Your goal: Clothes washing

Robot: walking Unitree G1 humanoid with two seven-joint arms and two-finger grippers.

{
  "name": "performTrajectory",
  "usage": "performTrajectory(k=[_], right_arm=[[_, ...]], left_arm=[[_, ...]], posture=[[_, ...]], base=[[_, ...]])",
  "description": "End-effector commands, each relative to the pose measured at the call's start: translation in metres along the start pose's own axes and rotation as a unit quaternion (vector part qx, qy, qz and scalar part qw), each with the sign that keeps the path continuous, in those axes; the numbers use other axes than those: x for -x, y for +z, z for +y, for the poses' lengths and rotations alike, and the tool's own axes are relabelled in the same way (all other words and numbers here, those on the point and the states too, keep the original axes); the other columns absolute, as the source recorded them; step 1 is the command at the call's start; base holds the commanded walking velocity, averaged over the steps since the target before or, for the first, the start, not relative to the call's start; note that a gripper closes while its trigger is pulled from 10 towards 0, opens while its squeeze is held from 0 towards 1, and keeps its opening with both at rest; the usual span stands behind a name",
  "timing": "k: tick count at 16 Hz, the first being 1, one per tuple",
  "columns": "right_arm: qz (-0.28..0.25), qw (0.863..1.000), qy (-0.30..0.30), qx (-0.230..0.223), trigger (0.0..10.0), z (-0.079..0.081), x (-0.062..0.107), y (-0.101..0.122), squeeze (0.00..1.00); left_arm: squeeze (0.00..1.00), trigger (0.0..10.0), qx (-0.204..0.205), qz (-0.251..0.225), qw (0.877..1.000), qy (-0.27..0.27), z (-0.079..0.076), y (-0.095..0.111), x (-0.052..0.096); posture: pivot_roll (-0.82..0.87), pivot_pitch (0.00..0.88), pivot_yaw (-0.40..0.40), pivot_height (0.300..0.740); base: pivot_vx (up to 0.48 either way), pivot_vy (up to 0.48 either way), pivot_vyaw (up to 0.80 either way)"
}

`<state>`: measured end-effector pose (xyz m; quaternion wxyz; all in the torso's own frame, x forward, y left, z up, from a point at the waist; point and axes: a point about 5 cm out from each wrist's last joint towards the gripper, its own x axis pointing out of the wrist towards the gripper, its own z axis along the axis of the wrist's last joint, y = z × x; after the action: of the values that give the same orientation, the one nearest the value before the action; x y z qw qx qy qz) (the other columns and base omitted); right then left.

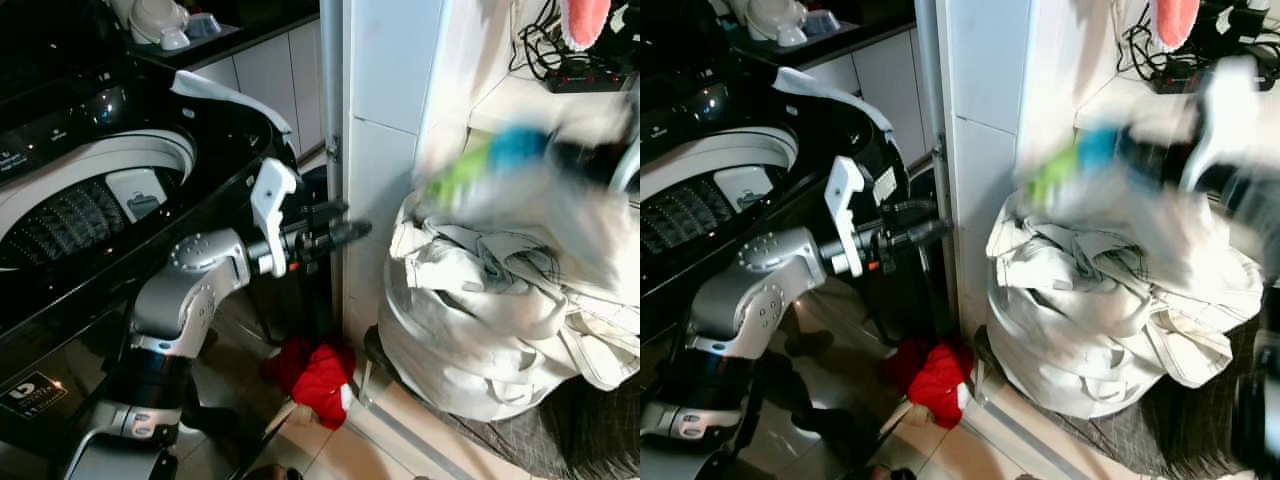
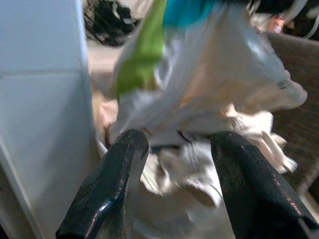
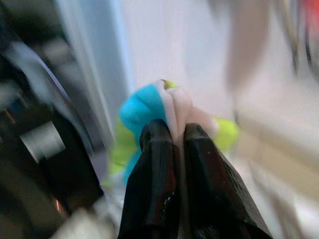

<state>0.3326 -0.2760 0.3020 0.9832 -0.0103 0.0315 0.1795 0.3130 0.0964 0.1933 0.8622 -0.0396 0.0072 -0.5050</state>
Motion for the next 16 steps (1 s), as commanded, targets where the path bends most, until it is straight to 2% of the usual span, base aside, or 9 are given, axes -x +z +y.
performTrajectory(k=[1,3,5,6,8,11,12,14,16], right_arm=[[-0.033,0.999,0.02,-0.002,0.0,0.008,0.003,0.019,0.0],[-0.094,0.994,0.059,-0.012,0.0,0.021,0.007,0.054,0.0],[-0.141,0.98,0.14,-0.023,0.0,0.046,0.013,0.084,0.0],[-0.141,0.974,0.177,-0.021,0.0,0.06,0.013,0.087,0.0],[-0.132,0.967,0.218,-0.018,0.0,0.079,0.009,0.082,0.0],[-0.125,0.963,0.235,-0.036,0.0,0.088,0.005,0.077,0.0],[-0.117,0.96,0.249,-0.049,0.0,0.096,0.001,0.072,0.0],[-0.112,0.954,0.271,-0.067,0.0,0.107,0.0,0.068,0.0],[-0.11,0.949,0.285,-0.076,0.0,0.113,0.0,0.066,0.0]], left_arm=[[0.0,10.0,-0.012,-0.019,1.0,0.019,0.005,0.009,0.0],[0.0,10.0,-0.031,-0.06,0.997,0.035,0.007,0.026,-0.007],[0.0,10.0,-0.042,-0.136,0.989,0.038,0.004,0.058,-0.023],[1.0,10.0,-0.044,-0.174,0.983,0.036,0.002,0.075,-0.031],[1.0,10.0,-0.044,-0.227,0.973,0.004,-0.008,0.097,-0.043],[1.0,10.0,-0.031,-0.245,0.969,-0.022,-0.014,0.104,-0.051],[1.0,10.0,-0.004,-0.251,0.966,-0.061,-0.022,0.104,-0.055],[1.0,10.0,-0.002,-0.217,0.972,-0.095,-0.032,0.091,-0.06],[1.0,10.0,-0.003,-0.205,0.975,-0.089,-0.034,0.083,-0.064]], posture=[[-0.11,0.0,0.092,0.74],[-0.11,0.0,0.093,0.74],[-0.12,0.0,0.092,0.74],[-0.12,0.0,0.09,0.74],[-0.12,0.0,0.087,0.74],[-0.12,0.0,0.088,0.74],[-0.12,0.0,0.088,0.74],[-0.12,0.0,0.086,0.74],[-0.11,0.0,0.082,0.74]], base=[[0.0,0.0,0.0],[0.0,0.0,0.0],[0.0,0.0,0.0],[0.0,0.0,0.0],[0.0,0.0,0.0],[0.0,0.0,0.0],[0.0,0.0,0.0],[0.0,0.0,0.0],[0.0,0.0,0.0]])
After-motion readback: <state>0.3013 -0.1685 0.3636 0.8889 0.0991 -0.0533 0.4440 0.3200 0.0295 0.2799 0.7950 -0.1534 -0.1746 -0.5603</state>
